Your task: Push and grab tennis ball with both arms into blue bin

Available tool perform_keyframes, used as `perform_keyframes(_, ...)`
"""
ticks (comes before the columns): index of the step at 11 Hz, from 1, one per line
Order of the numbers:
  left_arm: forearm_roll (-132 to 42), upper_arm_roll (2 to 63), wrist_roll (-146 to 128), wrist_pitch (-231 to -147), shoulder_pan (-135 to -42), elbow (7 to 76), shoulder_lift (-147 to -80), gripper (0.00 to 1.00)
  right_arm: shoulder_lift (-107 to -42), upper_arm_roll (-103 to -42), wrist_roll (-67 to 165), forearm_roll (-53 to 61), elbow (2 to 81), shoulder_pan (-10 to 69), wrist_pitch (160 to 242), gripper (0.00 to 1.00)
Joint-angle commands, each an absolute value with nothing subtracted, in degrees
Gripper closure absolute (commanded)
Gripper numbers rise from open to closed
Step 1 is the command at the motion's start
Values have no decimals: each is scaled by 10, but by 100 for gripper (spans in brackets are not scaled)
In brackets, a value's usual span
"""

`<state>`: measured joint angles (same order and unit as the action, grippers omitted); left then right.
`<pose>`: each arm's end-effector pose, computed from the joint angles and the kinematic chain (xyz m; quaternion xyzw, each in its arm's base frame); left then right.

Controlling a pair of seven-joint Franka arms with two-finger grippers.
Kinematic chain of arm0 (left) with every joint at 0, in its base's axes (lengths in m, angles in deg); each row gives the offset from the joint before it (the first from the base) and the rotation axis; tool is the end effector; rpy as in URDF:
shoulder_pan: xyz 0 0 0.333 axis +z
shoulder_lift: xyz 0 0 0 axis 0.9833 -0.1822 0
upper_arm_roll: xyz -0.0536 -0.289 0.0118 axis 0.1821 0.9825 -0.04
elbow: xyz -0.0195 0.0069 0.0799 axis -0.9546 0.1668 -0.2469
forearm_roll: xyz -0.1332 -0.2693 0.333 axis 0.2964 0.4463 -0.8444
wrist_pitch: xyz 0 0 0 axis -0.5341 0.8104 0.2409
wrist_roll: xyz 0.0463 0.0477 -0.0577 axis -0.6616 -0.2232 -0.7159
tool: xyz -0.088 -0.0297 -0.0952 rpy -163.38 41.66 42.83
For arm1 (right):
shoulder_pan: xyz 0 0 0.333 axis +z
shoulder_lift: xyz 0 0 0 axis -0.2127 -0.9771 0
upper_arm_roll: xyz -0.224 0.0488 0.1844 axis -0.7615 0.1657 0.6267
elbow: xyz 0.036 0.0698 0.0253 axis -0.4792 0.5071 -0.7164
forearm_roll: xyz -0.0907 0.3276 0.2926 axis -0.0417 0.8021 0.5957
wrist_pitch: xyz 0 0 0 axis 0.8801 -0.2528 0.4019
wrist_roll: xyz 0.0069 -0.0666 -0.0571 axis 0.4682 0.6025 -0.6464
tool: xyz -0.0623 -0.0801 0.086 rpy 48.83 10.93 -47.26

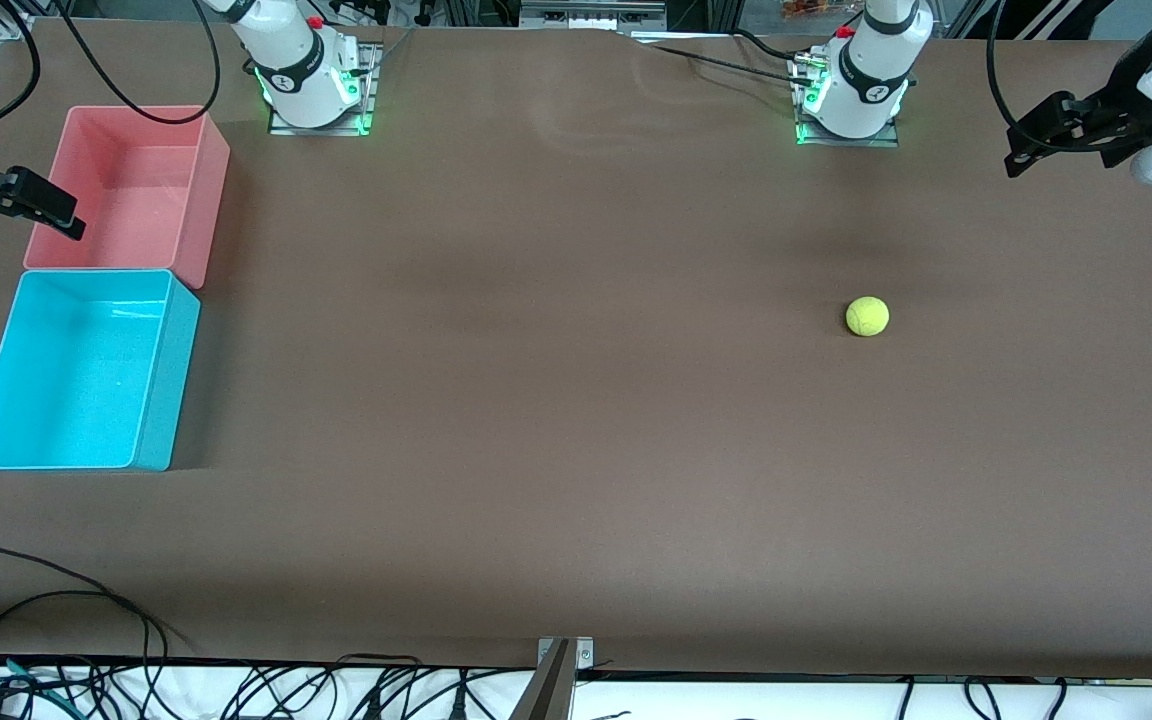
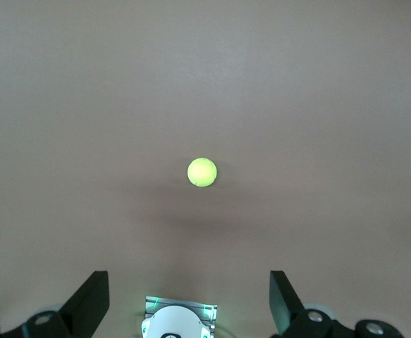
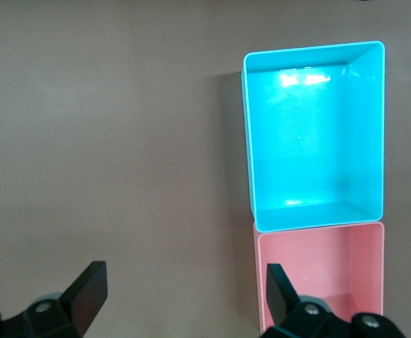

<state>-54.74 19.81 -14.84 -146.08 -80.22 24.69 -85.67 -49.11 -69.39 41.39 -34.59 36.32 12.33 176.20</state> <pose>0.5626 -0.0607 0.6384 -0.9966 -0.0557 0.0578 0.0163 0.5998 -0.0302 0.5650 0.9990 -0.0430 -0.0085 0.0123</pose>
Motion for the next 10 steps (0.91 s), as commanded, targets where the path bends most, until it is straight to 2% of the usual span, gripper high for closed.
perform_keyframes(1,-539,196,-149,-1452,-804,235,-860,0,-494,-689,417,-353,348,121,1751,0)
perform_keyframes(10,-539,198,-149,-1451,-805,235,-860,0,-496,-682,416,-351,348,121,1756,0)
